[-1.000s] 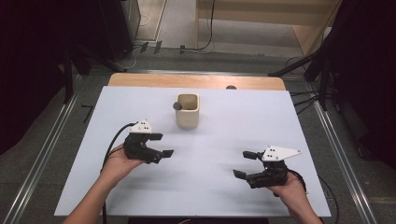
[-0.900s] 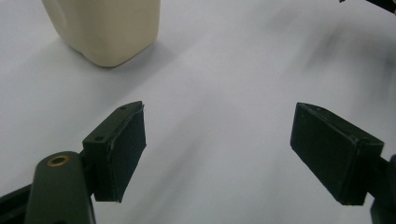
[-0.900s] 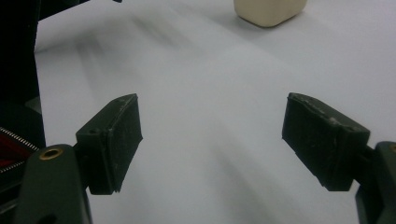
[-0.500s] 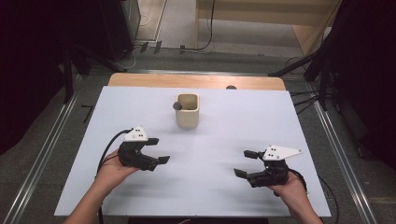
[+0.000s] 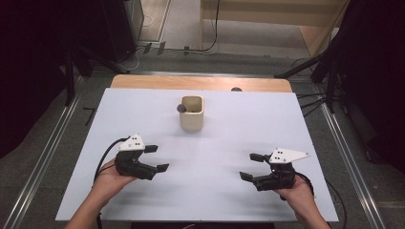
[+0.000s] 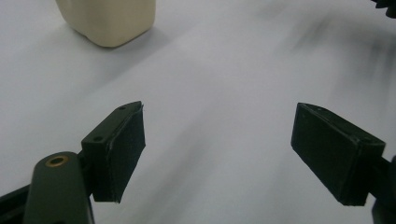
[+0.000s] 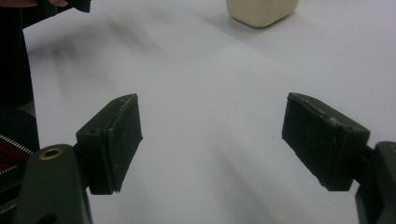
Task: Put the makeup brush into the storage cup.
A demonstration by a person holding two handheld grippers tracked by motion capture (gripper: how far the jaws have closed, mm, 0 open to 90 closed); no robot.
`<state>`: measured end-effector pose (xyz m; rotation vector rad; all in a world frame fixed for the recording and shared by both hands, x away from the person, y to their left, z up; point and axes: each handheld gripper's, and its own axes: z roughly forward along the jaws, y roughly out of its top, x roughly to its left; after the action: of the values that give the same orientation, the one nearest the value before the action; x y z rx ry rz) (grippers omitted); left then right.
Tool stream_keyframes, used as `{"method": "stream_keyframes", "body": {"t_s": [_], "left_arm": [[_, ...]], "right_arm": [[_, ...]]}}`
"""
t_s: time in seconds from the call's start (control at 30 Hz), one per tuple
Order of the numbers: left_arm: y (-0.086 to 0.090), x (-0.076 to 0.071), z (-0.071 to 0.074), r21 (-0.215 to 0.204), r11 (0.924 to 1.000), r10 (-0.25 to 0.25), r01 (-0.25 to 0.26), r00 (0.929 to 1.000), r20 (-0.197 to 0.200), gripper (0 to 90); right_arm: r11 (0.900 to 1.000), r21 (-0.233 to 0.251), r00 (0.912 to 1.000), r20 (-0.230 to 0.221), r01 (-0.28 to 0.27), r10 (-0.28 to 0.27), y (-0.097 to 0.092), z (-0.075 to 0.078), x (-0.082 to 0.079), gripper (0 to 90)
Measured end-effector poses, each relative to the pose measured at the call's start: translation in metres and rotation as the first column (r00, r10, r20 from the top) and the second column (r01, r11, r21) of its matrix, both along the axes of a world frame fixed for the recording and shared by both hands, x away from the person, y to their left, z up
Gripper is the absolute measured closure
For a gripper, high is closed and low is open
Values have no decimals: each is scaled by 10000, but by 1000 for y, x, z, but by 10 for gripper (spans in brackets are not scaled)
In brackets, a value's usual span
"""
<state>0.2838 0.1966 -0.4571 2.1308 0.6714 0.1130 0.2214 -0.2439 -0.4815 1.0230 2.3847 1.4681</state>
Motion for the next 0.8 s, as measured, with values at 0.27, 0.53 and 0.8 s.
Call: {"method": "stream_keyframes", "body": {"t_s": [0.27, 0.53, 0.8], "left_arm": [[4, -6, -1, -48, 10000, -5, 5, 10000, 40, 183], [5, -5, -2, -10, 9999, -139, 139, 9998, 134, 183], [4, -5, -4, 36, 9997, -225, 225, 9997, 52, 183]], "right_arm": [[10000, -9, 10000, 31, 27, -27, -1, 0, 0, 211], [10000, -8, 9999, 76, 90, -90, -1, 0, 1, 211], [9999, -20, 9999, 66, 103, -102, -1, 0, 2, 212]]}}
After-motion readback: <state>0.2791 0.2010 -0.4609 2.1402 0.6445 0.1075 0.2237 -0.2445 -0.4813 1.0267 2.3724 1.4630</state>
